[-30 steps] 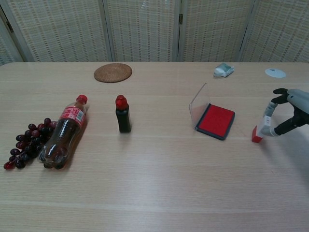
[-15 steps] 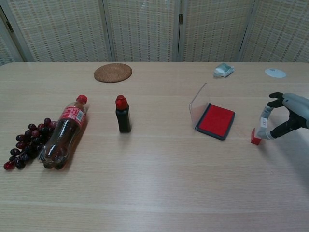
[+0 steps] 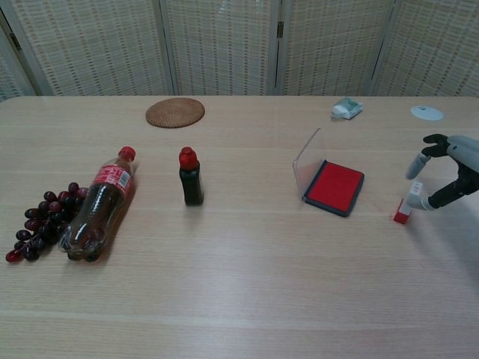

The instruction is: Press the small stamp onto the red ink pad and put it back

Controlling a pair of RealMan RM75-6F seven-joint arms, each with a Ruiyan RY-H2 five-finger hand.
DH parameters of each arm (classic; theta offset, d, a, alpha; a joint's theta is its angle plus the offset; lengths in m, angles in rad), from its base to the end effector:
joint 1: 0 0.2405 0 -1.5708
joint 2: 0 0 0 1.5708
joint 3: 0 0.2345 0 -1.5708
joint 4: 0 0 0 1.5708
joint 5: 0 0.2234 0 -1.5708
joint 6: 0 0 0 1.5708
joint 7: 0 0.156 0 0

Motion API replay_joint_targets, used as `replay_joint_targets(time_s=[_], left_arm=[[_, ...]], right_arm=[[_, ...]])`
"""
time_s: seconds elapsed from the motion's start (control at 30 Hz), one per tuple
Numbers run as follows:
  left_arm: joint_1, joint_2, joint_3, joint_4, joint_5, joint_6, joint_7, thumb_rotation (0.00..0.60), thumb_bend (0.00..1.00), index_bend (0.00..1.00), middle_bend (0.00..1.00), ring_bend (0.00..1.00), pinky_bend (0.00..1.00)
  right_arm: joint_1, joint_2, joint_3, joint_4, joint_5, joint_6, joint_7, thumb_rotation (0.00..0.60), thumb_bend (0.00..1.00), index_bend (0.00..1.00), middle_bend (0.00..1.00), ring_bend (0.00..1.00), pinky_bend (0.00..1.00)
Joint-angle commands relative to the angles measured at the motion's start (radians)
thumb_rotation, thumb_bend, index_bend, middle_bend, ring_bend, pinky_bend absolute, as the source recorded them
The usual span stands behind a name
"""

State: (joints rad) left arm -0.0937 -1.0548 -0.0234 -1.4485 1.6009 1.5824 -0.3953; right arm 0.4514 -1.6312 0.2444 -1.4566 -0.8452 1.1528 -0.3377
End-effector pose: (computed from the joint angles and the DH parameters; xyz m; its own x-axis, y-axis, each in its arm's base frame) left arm -0.3139 0.1912 0.1787 0.2373 -0.0440 0.9705 0.9619 -0.1291 -0.2410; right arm -0.2373 -0.3037 -0.0210 0.1546 -0.2405 0.9583 -0.9560 0.2084 0.2066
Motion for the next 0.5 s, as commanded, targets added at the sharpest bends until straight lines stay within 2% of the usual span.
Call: replay_joint_targets(time_s=[0.03, 0.13, 0.3, 0.4, 0.5], left_arm=[[0.000, 0.001, 0.000, 0.001, 0.000, 0.000, -0.002, 0.600, 0.43, 0.00, 0.00, 0.00, 0.00], [0.001, 0.001, 0.000, 0.003, 0.000, 0.001, -0.008, 0.600, 0.43, 0.00, 0.00, 0.00, 0.00], [0.001, 0.002, 0.000, 0.008, -0.005, -0.003, -0.014, 0.600, 0.43, 0.00, 0.00, 0.00, 0.00], [0.000, 0.003, -0.001, 0.006, -0.010, -0.011, -0.008, 0.600, 0.43, 0.00, 0.00, 0.00, 0.00], [-0.003, 0.002, -0.001, -0.001, -0.017, -0.023, 0.013, 0.600, 0.43, 0.00, 0.00, 0.00, 0.00]], right_arm=[[-0.002, 0.005, -0.002, -0.006, -0.005, 0.001, 0.002, 0.600, 0.20, 0.30, 0.00, 0.00, 0.00], [-0.011, 0.025, -0.005, -0.035, -0.027, 0.010, 0.015, 0.600, 0.19, 0.20, 0.00, 0.00, 0.00], [-0.044, 0.089, -0.022, -0.125, -0.096, 0.060, 0.035, 0.600, 0.19, 0.15, 0.00, 0.00, 0.00], [-0.077, 0.161, -0.066, -0.210, -0.165, 0.100, 0.021, 0.600, 0.18, 0.15, 0.00, 0.00, 0.00], [-0.125, 0.264, -0.134, -0.303, -0.270, 0.135, 0.035, 0.600, 0.18, 0.15, 0.00, 0.00, 0.00]])
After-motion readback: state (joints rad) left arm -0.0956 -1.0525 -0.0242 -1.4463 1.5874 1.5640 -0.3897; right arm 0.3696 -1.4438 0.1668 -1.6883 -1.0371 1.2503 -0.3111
